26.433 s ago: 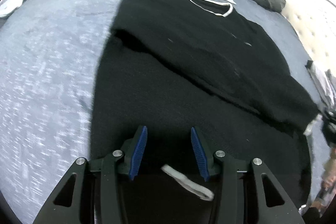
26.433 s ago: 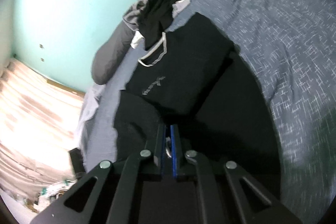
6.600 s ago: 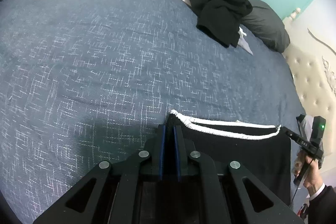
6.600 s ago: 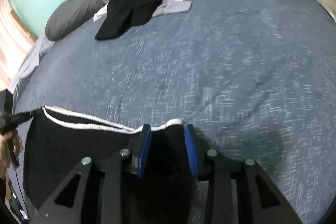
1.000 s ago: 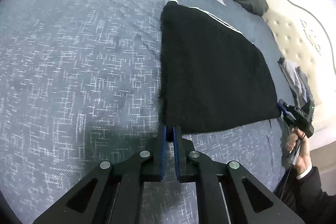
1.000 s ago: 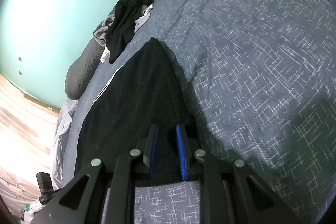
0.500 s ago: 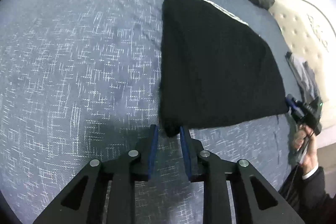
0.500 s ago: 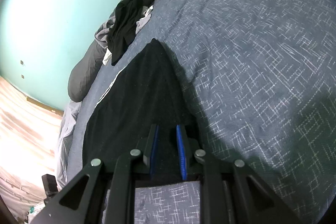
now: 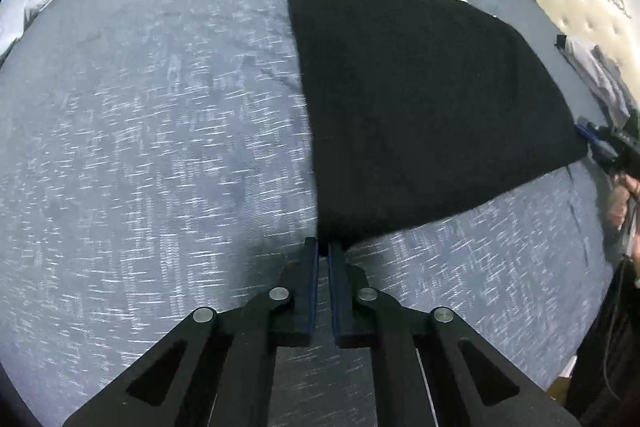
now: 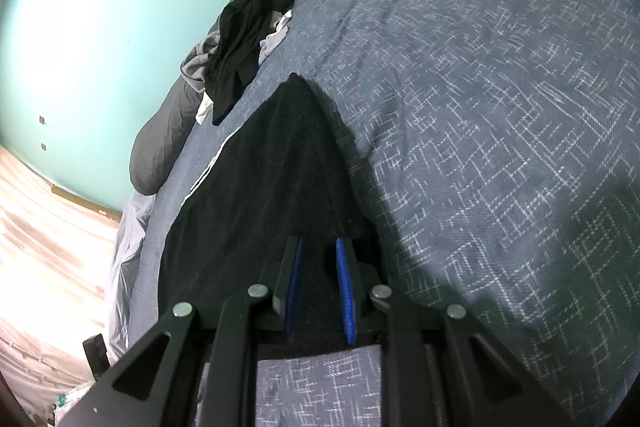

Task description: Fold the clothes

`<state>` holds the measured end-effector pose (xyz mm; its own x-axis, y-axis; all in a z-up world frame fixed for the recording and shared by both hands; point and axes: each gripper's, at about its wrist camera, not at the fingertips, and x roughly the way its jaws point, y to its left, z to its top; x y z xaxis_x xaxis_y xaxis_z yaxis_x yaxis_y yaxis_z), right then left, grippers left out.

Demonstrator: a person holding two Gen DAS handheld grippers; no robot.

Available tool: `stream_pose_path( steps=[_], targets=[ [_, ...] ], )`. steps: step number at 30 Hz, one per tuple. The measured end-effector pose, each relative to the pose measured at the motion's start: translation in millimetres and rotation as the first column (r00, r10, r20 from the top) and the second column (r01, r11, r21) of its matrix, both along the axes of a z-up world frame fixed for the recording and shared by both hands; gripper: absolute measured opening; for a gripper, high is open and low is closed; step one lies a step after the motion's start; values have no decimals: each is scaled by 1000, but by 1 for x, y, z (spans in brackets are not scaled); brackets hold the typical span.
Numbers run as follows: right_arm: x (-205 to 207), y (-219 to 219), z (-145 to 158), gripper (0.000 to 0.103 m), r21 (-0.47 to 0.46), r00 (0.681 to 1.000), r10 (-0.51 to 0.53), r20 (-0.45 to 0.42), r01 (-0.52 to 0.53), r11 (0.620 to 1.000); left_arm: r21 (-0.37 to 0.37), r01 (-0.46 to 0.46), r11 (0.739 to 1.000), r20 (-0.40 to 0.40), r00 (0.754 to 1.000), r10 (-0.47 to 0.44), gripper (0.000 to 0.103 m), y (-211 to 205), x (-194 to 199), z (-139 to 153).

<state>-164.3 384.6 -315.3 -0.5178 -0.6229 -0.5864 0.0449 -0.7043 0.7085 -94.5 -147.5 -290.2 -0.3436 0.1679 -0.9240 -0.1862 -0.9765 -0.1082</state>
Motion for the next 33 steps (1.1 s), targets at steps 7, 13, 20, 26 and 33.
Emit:
stream_pose_path(
  steps=[7, 13, 20, 26, 33],
  targets=[
    [0, 2, 0, 17, -16, 1000, -3, 6, 3, 1000, 30, -61, 998, -2, 998, 61, 0, -20, 7, 6],
    [1, 3, 0, 17, -24, 1000, -6, 8, 6, 1000, 240, -135, 961, 8, 991, 137, 3, -31, 6, 19],
    [2, 5, 0, 17, -31, 1000, -11, 8, 11, 999, 412, -230, 882, 94, 973, 210, 44, -26, -13, 10],
    [1, 5, 0, 17, -37, 1000, -8, 6, 8, 999, 461, -314, 830, 192, 949, 252, 51, -25, -33, -30],
    [-2, 4, -1, 17, -38, 1000, -4, 8, 4, 999, 490, -326, 808, 184, 945, 270, 51, -17, -42, -37]
  ],
)
